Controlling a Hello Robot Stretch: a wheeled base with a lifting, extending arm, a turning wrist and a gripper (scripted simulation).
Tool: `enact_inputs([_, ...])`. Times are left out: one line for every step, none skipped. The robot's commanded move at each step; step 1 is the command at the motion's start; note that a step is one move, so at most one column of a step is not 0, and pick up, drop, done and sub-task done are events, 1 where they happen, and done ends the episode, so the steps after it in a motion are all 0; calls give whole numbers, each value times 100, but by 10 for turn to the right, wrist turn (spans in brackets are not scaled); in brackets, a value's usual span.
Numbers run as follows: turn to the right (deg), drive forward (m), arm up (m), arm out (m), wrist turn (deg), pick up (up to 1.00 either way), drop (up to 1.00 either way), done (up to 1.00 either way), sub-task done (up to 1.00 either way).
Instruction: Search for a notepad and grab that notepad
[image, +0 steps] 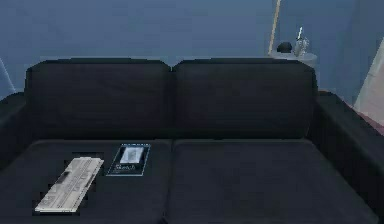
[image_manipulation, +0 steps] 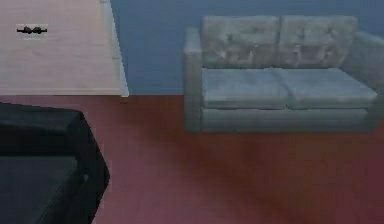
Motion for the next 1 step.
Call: enact_inputs([0,35,0,0,0,0,0,0,0])
